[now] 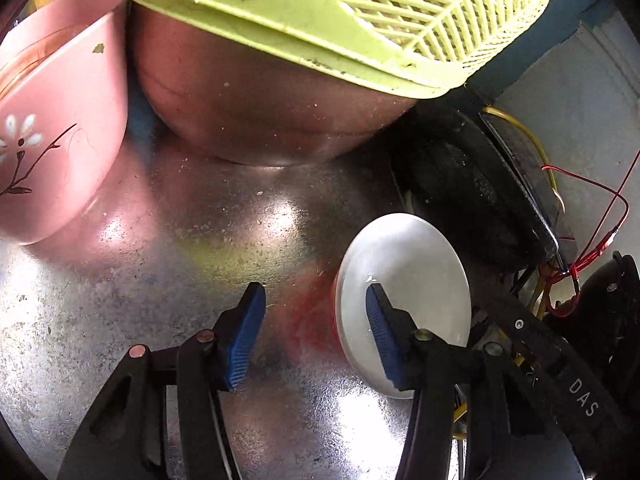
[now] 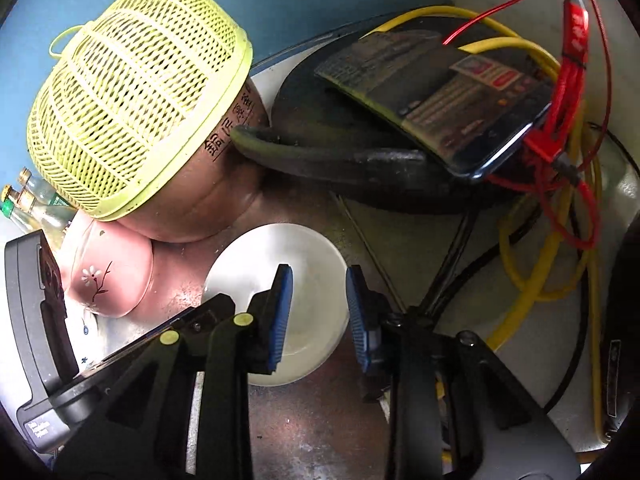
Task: Organize plates and bowls
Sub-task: 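Close both grippers on the rim of the second red-rimmed bowl, then lift the second bowl with both grippers and carry it over the stack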
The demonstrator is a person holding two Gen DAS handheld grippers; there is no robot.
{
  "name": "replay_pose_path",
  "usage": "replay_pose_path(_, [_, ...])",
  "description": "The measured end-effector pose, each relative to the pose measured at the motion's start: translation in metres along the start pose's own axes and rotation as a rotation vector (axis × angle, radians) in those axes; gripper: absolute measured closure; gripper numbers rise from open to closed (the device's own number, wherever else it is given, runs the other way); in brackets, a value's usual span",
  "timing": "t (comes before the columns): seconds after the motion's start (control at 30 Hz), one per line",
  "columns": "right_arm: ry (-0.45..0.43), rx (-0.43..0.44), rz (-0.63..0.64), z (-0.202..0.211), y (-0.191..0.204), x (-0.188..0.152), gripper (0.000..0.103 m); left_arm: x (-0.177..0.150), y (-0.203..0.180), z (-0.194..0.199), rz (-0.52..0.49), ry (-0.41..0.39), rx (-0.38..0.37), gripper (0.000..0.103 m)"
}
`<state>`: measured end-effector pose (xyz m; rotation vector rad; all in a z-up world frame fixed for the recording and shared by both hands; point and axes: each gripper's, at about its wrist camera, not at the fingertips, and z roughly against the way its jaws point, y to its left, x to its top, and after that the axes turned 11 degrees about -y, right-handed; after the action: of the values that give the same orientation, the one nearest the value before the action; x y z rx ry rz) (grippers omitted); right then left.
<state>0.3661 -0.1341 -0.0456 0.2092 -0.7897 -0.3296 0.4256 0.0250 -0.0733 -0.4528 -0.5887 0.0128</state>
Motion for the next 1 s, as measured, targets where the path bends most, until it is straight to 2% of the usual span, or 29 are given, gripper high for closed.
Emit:
replay_pose_path(0.1, [0.048,-0.005,-0.015,-0.011,-0.008,0.0,0.073,0.0,-0.004,-0.013,-0.011,0.021,-0.005,0.068])
replay_pose_path(0.17, [0.078,0.005,-0.027,-0.02,-0.009,-0.001,0.073,-0.001,-0.006,-0.019,-0.016,0.028,-0.01,0.073])
replay_pose_path(0.33, [0.17,0.029,-0.032,-0.047,-0.007,-0.008,0.076,-0.002,-0.005,-0.03,-0.003,0.044,-0.047,0.096])
replay_pose_path(0.4, [0.16,0.012,0.002,-0.048,-0.001,-0.01,0.087,-0.004,-0.011,-0.027,-0.042,0.034,-0.019,0.096])
replay_pose_path(0.47, [0.15,0.028,-0.002,-0.042,0.002,-0.013,0.091,-0.006,-0.008,-0.022,-0.032,0.024,-0.024,0.096])
replay_pose_path(0.73, [0.131,0.064,-0.001,-0.008,0.008,-0.024,0.091,-0.021,-0.004,0.008,-0.026,0.007,-0.028,0.095])
replay_pose_path(0.8, [0.131,0.078,-0.005,0.004,-0.005,-0.02,0.091,-0.027,-0.003,0.02,-0.033,0.008,-0.027,0.095])
replay_pose_path(1.0, [0.138,0.103,0.011,0.044,0.002,-0.044,0.091,-0.055,-0.007,0.057,-0.055,0.015,-0.022,0.095])
